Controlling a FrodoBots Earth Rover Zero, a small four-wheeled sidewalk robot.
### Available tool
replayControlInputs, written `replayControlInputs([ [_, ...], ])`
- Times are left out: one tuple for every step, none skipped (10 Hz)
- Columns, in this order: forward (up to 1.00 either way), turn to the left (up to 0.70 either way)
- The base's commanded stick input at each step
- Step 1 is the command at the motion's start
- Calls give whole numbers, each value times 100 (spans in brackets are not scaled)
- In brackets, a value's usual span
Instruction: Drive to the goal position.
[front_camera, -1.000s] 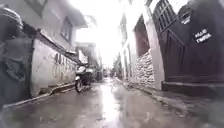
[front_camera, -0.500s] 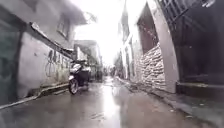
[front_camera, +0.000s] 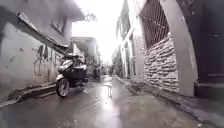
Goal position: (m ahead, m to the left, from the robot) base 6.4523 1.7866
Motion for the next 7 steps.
replayControlInputs([
  [99,0],
  [99,0],
  [99,0],
  [99,0],
  [99,0],
  [99,0],
  [99,0],
])
